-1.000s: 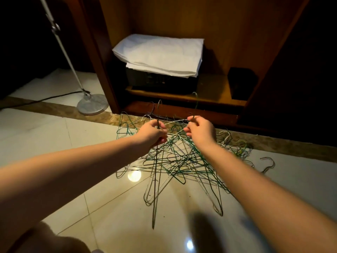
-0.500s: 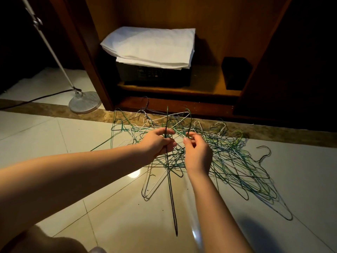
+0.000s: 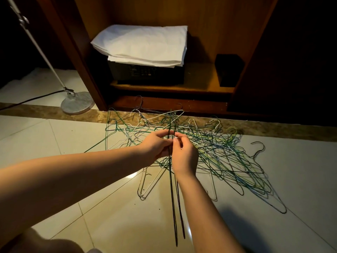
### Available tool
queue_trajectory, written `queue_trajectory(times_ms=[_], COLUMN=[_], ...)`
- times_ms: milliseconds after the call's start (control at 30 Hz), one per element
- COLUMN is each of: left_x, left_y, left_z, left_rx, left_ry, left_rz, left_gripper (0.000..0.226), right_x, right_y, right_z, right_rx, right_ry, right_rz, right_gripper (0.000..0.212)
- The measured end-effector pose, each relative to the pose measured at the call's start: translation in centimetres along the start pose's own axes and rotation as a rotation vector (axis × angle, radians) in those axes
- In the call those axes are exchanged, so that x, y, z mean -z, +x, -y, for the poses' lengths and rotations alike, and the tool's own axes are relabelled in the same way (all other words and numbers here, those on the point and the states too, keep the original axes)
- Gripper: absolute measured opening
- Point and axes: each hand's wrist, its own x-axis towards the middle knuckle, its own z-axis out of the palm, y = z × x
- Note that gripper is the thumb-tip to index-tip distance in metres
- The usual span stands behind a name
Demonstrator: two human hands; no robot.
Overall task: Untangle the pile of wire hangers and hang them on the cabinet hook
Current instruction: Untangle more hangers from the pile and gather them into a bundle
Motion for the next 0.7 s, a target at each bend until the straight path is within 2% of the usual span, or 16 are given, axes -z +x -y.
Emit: queue_trajectory(times_ms=[167, 300, 367, 467, 533, 600, 700], left_x=[0.4, 0.4, 0.3, -0.3, -1.1, -1.7, -1.9], left_y=[0.3, 1.5, 2.1, 3.4, 4.3, 5.4, 6.9], left_z=[0.3, 0.4, 0.2, 0.0, 0.1, 0.2, 0.5], left_rx=[-0.038, -0.082, -0.084, -0.083, -0.086, -0.091, -0.076], left_ry=[0.024, 0.037, 0.028, 0.049, 0.087, 0.117, 0.127], left_rz=[0.009, -0.005, -0.022, -0.046, -0.040, -0.018, 0.015], left_gripper=[0.024, 0.024, 0.017, 0.019, 0.021, 0.021, 0.021], right_x=[-0.5, 0.1, 1.4, 4.3, 6.3, 7.9, 9.4], right_y=[0.2, 3.5, 6.0, 10.2, 13.1, 15.3, 17.6], right_z=[0.1, 0.5, 0.5, -0.6, -2.4, -5.4, -12.0], right_rx=[0.091, 0.034, 0.134, 0.285, 0.332, 0.293, 0.100], right_ry=[-0.018, -0.073, -0.213, -0.532, -0.749, -0.860, -0.987], right_rz=[0.000, 0.068, 0.214, 0.469, 0.531, 0.521, 0.542], right_gripper=[0.030, 0.021, 0.024, 0.026, 0.026, 0.027, 0.027])
